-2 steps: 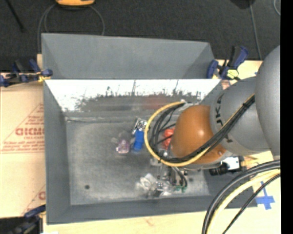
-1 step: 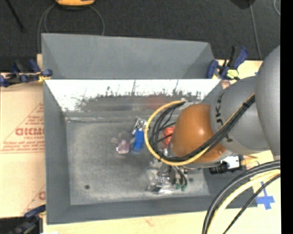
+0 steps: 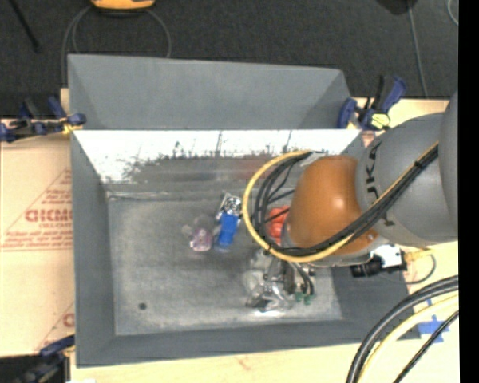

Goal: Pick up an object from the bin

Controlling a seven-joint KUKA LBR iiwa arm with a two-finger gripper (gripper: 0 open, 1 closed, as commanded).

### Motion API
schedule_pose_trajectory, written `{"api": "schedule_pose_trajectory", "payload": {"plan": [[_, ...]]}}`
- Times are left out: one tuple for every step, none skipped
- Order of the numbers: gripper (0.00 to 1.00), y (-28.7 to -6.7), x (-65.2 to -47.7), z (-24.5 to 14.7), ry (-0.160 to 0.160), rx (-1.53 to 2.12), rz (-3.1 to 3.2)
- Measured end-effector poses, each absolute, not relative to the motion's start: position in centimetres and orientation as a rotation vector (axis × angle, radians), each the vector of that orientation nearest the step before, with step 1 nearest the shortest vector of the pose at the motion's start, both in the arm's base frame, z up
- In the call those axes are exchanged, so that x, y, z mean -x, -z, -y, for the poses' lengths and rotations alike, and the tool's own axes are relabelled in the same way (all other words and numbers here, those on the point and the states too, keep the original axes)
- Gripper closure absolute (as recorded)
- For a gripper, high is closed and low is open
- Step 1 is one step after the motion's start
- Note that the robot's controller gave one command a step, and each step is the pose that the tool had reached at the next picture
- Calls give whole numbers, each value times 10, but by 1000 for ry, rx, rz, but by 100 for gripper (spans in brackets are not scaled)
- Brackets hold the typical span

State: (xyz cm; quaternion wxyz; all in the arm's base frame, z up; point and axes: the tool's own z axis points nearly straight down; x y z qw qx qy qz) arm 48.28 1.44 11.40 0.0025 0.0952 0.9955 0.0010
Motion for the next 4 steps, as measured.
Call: {"api": "schedule_pose_trajectory", "payload": {"plan": [[100, -124, -483, -14, -3, -301, -3124], [100, -125, -484, -15, -3, -303, -3124], [100, -167, -486, -14, -2, -302, -3120], [100, -184, -487, -14, -2, -302, -3122]]}}
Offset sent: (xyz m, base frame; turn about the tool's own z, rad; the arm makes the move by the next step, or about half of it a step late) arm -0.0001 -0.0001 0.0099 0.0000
